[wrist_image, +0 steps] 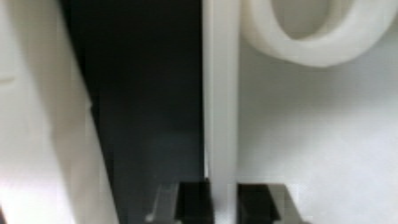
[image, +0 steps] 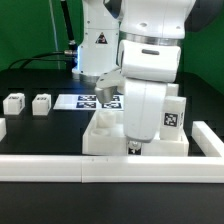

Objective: Assemble square table

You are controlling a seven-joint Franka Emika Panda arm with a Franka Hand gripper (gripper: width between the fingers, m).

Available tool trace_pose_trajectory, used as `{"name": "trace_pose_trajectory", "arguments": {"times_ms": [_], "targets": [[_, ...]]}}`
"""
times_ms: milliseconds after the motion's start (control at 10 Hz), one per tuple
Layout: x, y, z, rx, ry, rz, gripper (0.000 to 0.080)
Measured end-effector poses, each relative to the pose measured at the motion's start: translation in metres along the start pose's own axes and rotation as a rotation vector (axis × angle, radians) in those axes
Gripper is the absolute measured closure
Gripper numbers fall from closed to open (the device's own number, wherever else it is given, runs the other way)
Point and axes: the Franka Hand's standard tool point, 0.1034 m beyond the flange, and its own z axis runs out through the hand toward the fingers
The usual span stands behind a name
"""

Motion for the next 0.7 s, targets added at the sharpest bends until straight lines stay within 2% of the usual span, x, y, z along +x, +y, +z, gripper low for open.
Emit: {"name": "trace_pose_trajectory", "arguments": {"times_ms": [200,300,400,500,600,700], "targets": [[-0.006,0.000,0.001,-0.001,-0.024,-0.132,0.0745],[-0.004,0.000,0.002,-0.005,-0.030,-0.157,0.0745],[0.014,-0.003,0.004,-0.006,-0.032,-0.205,0.0745],[0.036,-0.002,0.004,0.003,-0.019,-0.234,0.0745],[0.050,0.002,0.001,0.009,-0.024,-0.275,0.0745],[0.052,0.006,-0.003,0.017,-0.065,-0.333,0.0745]]}}
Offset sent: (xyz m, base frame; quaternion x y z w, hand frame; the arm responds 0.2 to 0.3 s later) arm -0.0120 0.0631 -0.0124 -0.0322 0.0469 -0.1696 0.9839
